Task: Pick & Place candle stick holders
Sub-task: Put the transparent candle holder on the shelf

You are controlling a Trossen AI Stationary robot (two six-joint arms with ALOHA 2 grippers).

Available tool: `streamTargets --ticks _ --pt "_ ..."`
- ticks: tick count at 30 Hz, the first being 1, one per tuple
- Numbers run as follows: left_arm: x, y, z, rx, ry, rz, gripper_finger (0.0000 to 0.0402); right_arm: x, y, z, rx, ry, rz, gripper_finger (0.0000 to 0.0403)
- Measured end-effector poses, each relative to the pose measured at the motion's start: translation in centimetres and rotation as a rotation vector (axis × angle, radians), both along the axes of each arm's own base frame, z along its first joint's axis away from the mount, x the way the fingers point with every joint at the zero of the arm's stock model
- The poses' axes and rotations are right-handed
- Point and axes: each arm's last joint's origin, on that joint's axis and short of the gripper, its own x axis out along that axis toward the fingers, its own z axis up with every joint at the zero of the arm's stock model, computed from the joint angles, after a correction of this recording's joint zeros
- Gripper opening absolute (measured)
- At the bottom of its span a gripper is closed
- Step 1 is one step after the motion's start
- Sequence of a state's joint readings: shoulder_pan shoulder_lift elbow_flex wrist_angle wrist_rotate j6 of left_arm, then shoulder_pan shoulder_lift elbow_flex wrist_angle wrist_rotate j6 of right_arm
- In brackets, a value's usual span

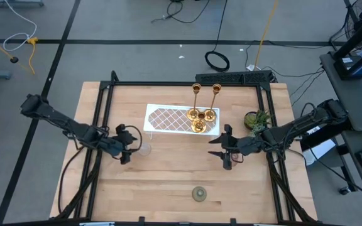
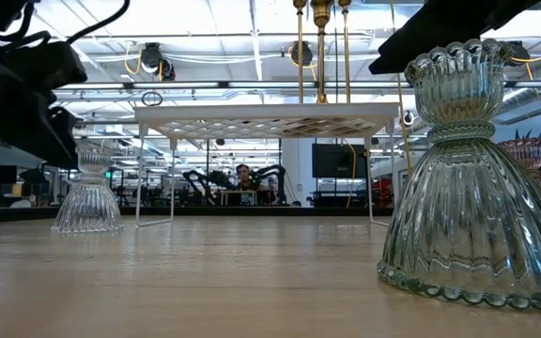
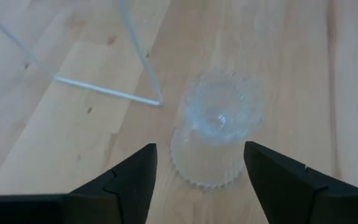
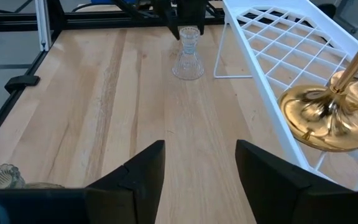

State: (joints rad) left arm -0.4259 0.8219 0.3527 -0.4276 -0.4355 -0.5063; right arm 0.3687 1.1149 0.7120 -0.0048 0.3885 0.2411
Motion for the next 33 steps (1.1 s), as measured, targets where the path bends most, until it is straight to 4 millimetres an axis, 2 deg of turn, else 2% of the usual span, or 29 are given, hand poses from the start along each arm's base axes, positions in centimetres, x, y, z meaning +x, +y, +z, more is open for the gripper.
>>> streamTargets --ticks 9,16,19,27,33 --pt "2.2 -0.9 -1.3 0.009 -0.012 0.006 0.0255 0.0 0.0 0.0 -0.002 0.001 0.001 0.0186" --pt "2.9 -1.2 -2.2 0.054 -0.005 0.034 0.0253 0.0 0.0 0.0 -0.003 0.002 0.002 0.0184" --pt "3.1 -1.2 -2.2 0.065 -0.012 0.031 0.0233 0.0 0.0 -0.1 -0.005 0.007 0.002 0.0183" --pt "3.3 -1.3 -2.0 0.033 -0.04 0.039 0.0145 -0.1 0.0 -0.1 -0.008 0.016 0.002 0.0183" --pt "3.9 -1.6 -1.5 -0.013 -0.123 0.037 0.0135 -0.1 0.0 -0.1 -0.008 0.016 0.002 0.0183"
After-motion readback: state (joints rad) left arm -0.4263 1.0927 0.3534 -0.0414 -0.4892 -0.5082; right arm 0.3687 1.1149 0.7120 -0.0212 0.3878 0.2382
